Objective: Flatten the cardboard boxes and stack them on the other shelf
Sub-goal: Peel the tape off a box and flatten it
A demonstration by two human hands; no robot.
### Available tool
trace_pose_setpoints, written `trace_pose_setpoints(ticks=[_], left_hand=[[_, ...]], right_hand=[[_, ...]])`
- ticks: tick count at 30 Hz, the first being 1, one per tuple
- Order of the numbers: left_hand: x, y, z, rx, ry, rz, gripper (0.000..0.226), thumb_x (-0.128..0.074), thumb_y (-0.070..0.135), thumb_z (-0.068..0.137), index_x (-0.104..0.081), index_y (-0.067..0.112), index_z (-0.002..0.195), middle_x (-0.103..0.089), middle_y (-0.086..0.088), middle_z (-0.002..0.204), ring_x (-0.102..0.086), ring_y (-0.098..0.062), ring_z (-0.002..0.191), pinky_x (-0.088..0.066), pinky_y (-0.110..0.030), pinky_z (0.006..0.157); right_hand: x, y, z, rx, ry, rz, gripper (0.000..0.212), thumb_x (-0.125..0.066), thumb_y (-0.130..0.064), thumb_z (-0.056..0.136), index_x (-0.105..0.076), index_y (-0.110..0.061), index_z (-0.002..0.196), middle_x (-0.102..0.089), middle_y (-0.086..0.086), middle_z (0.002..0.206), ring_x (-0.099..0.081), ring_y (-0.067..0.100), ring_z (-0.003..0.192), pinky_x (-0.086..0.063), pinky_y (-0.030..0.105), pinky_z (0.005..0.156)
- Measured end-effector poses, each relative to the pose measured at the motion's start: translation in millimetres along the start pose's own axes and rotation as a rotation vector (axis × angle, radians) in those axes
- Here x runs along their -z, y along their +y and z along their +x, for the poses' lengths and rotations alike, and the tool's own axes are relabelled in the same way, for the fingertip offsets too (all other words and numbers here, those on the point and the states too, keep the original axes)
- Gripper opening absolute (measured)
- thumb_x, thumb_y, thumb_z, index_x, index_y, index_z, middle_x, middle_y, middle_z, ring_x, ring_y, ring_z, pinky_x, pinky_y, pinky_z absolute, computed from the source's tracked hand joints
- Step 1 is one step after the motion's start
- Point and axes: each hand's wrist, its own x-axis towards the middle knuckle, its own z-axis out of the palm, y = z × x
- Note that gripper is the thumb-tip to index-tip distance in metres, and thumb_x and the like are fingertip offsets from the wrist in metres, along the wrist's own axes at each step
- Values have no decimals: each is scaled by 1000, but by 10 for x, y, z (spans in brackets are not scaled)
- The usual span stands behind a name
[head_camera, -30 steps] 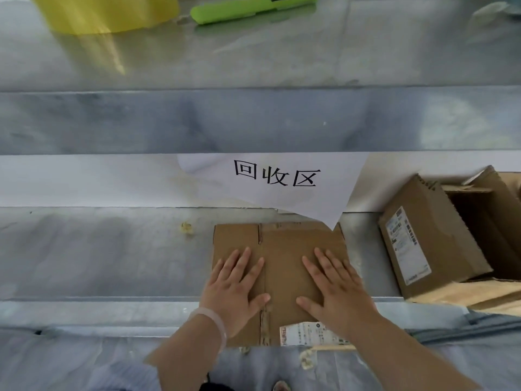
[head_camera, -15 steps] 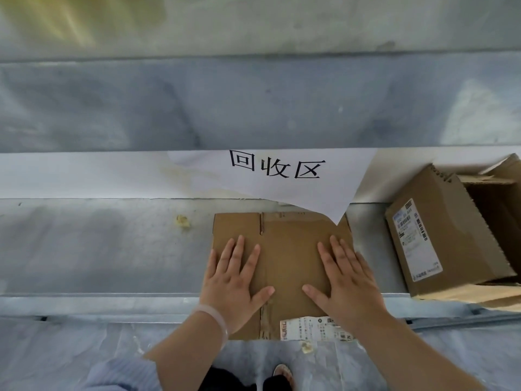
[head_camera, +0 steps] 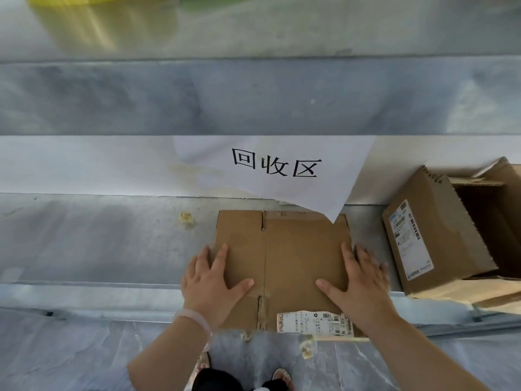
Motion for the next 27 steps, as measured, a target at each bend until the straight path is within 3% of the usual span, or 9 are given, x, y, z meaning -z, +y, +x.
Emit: trace_pose_setpoints(ticks=[3,6,8,11,15,18,21,25,27], left_hand=[[28,28,-92,-20,-9,-98,86,-58,73,71,-23,46,145,-12,5,152,-13,-24,139,-21,-45,114],[96,61,-120,-26,-2,-382,77,-74,46,76,-34,42,142,-8,16,143,-25,-19,133,-31,-33,110],[150,41,-158,-77,18,-468,76,-76,33,79,-35,41,142,-7,24,133,-31,-15,127,-36,-25,104],[247,-87,-199,-128,39,-484,72,-75,31,80,-37,44,140,-14,20,131,-34,-10,118,-38,-24,103],[516,-395,-233,-106,5,-573,59,-73,32,82,-46,49,130,-38,8,128,-45,-9,108,-42,-21,92],[787,-803,-317,-98,21,-590,58,-72,33,83,-44,52,130,-36,9,127,-44,-10,109,-40,-24,96],[1098,-1401,-498,-102,38,-592,69,-73,34,82,-35,51,138,-29,14,129,-40,-9,115,-39,-26,102],[1618,-2344,-849,-74,113,-620,70,-74,37,80,-32,61,130,-32,27,123,-42,-1,108,-38,-12,86],[1890,-2823,-1029,-21,165,-694,64,-76,34,79,-40,64,124,-40,28,122,-47,-2,108,-43,-20,92]], right_hand=[[-3,-50,-47,16,34,84,97,-43,-79,74,-8,-34,153,-5,-1,162,2,17,148,9,44,119],[13,-83,-164,-22,67,234,90,-61,-68,74,-22,-39,149,-12,-3,159,-11,20,144,-11,45,119],[37,-97,-267,-61,100,339,87,-70,-60,73,-28,-41,147,-14,-9,156,-18,21,141,-22,45,117],[96,-165,-427,-86,159,494,80,-78,-47,72,-39,-42,142,-20,-11,150,-27,18,137,-31,44,114],[184,-431,-644,-48,204,608,67,-81,-39,73,-49,-45,132,-32,-9,143,-36,11,128,-35,35,108],[186,-827,-799,21,180,670,63,-81,-35,75,-48,-53,126,-34,-16,138,-39,6,121,-37,26,99],[80,-1392,-943,85,155,704,67,-80,-35,75,-47,-53,129,-30,-20,138,-37,2,122,-34,23,99],[-155,-2302,-1129,180,87,755,62,-77,-39,78,-45,-56,128,-29,-25,137,-37,1,125,-32,23,102],[-280,-2793,-1216,233,49,766,60,-74,-39,80,-43,-57,129,-29,-27,136,-40,1,123,-34,25,103]])
